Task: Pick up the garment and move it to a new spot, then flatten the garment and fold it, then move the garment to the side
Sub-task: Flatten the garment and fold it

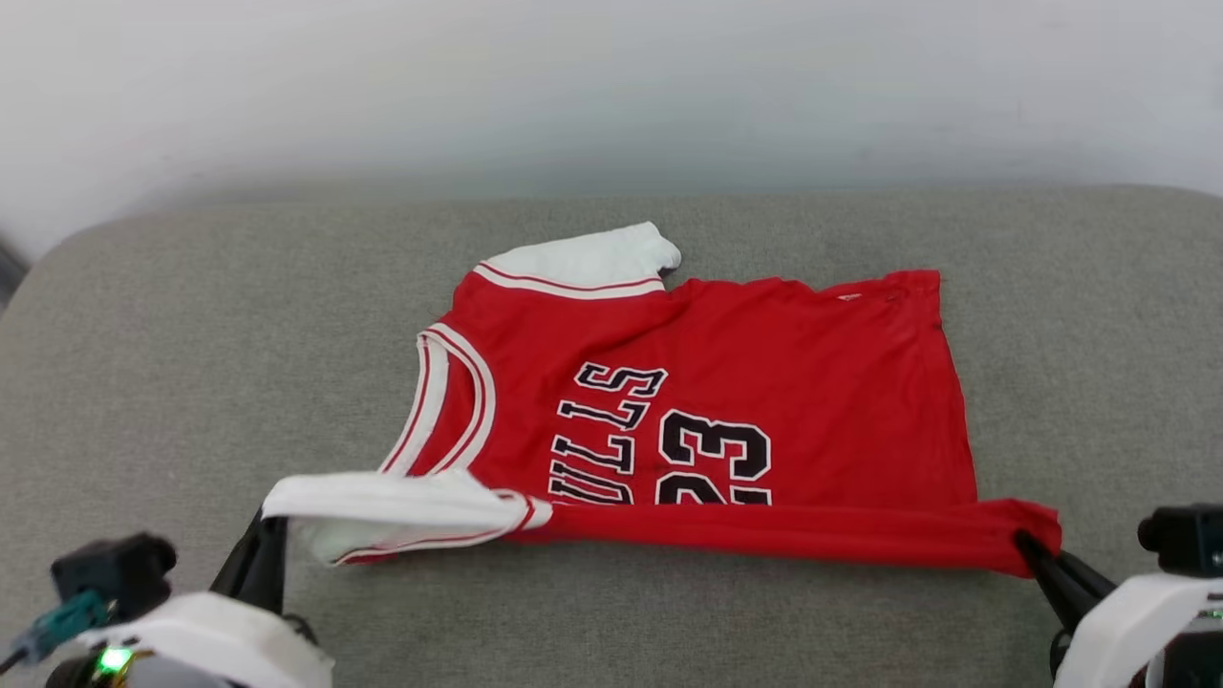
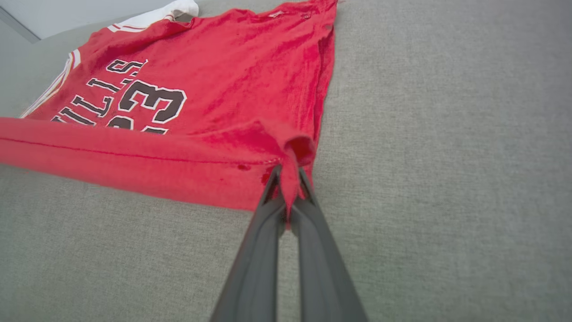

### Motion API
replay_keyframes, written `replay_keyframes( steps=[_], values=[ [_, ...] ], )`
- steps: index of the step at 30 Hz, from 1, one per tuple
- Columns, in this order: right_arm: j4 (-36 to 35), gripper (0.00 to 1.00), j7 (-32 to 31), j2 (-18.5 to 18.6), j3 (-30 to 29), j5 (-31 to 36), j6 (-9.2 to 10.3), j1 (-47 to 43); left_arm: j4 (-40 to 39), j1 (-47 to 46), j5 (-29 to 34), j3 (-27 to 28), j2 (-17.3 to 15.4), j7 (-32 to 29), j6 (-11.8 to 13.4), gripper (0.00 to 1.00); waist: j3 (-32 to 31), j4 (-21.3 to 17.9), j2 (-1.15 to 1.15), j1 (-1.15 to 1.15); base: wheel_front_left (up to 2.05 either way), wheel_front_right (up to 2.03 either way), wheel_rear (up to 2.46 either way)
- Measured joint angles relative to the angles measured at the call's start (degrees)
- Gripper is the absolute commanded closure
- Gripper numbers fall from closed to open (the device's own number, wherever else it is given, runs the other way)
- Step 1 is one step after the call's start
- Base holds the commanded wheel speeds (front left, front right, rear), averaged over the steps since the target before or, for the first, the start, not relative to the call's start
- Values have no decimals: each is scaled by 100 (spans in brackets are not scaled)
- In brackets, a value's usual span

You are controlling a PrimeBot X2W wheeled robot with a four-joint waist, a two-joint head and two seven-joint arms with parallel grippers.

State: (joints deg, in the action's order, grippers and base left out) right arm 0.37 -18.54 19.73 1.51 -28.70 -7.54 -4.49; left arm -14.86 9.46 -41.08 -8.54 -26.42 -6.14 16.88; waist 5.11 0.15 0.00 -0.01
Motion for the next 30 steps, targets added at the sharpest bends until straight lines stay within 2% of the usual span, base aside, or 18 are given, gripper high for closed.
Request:
replay_keyframes(
  steps=[5,13,23,24,25,27,28,30],
  values=[
    [-27,100,-506,-91,-88,189,1,471,615,-828,-35,-257,162,-85,-265,100,230,-31,0,1,0,0,0],
    [475,100,-720,-13,247,203,2,1485,1916,-1975,-182,-413,494,138,-736,100,726,-59,0,2,0,0,0],
    [1602,100,-346,104,867,40,3,2444,3323,-2880,-249,-755,750,67,-1240,100,1252,-77,0,2,0,0,0],
    [1720,87,-297,110,949,26,3,2518,3435,-2930,-261,-784,767,38,-1295,100,1280,-86,0,2,0,0,0],
    [1863,63,-250,110,1017,-15,3,2576,3554,-2995,-300,-800,782,9,-1348,79,1305,-94,0,2,0,0,0],
    [2041,0,-51,112,1145,-70,3,2652,3721,-3119,-358,-821,812,-49,-1440,33,1337,-102,0,2,0,0,0],
    [2112,0,36,126,1199,-91,3,2692,3783,-3165,-389,-820,837,-47,-1473,0,1349,-102,0,2,0,0,0],
    [2207,0,281,129,1296,-172,2,2741,3901,-3220,-405,-811,850,-13,-1532,0,1351,-105,0,2,0,0,0]
  ],
)
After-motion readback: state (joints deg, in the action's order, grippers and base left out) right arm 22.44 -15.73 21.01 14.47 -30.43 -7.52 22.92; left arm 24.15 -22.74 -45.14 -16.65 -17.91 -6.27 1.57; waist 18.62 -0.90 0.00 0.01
